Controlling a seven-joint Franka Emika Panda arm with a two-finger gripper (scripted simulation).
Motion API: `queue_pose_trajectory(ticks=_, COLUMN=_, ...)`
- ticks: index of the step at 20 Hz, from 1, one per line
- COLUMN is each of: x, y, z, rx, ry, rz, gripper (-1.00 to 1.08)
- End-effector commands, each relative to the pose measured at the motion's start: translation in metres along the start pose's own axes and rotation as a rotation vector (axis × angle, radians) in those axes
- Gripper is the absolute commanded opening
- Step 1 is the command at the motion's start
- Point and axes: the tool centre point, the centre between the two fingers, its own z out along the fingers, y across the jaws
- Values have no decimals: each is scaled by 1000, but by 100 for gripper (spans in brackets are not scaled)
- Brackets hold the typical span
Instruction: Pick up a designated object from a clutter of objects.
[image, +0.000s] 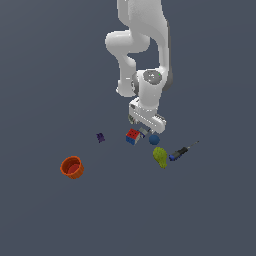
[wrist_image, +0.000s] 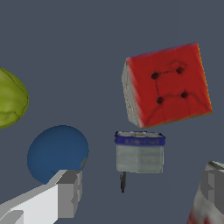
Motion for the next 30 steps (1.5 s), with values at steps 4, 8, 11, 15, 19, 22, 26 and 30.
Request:
queue_pose_trajectory(ticks=4, x=-10, y=7, z=10, rx=-1, ry=5, rz=47, gripper=100)
queue_pose_trajectory(ticks=8, x=-13, y=9, z=13, rx=-1, ry=6, rz=59, gripper=100)
queue_pose_trajectory(ticks=11, x=-13, y=9, z=12, rx=-2, ry=5, rz=56, gripper=100)
queue_pose_trajectory(ticks=15, x=-13, y=9, z=17, rx=-2, ry=5, rz=57, gripper=100)
queue_pose_trajectory(ticks=19, x=-13, y=10, z=28, rx=-2, ry=5, rz=58, gripper=100)
queue_pose_trajectory(ticks=22, x=-13, y=10, z=40, rx=-2, ry=5, rz=59, gripper=100)
queue_pose_trajectory(ticks=26, x=-14, y=10, z=54, rx=-2, ry=5, rz=60, gripper=100)
queue_pose_trajectory(ticks=30, x=-14, y=10, z=62, rx=-1, ry=5, rz=60, gripper=100)
